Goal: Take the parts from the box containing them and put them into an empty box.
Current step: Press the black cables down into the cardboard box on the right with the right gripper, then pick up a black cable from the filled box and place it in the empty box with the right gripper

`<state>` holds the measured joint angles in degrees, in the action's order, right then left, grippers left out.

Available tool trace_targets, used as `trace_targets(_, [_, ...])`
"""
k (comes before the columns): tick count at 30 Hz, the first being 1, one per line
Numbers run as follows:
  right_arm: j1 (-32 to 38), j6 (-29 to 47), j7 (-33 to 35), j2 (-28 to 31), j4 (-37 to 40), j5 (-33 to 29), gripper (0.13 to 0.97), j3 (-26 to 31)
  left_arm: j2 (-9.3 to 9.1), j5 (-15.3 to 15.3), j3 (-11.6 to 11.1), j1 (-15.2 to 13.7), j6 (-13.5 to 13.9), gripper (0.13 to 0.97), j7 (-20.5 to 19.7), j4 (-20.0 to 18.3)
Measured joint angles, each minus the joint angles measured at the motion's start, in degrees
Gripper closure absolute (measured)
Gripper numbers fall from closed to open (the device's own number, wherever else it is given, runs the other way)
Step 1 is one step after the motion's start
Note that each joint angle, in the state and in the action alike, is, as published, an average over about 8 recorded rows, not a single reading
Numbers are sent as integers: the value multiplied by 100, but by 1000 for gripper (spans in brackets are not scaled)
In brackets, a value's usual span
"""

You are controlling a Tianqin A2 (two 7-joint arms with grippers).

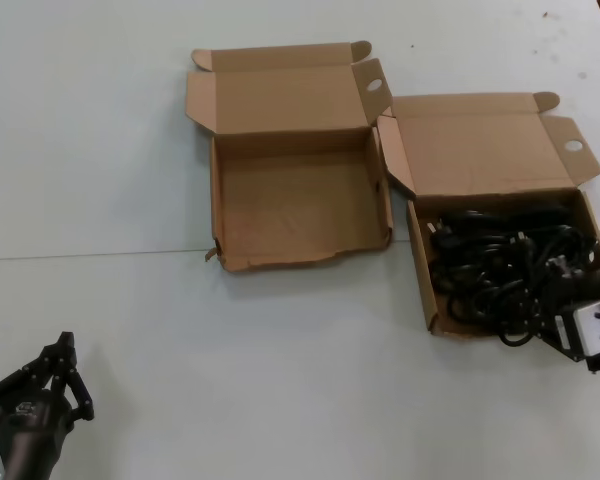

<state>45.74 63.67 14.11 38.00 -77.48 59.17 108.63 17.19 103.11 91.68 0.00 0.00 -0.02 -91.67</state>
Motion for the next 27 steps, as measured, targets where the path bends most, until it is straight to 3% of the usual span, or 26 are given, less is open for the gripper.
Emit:
trace_targets(15, [149, 345, 0, 37, -791, 2, 934, -363, 0, 0, 0, 0, 0, 941, 0, 0])
trace_targets(21, [402, 695, 0, -496, -1174, -217, 935, -859, 0, 0, 0, 0, 0, 941, 0, 0])
trace_targets(27, [784, 630, 0, -1247, -1064, -504, 935, -1024, 0, 0, 0, 0, 0, 941, 0, 0])
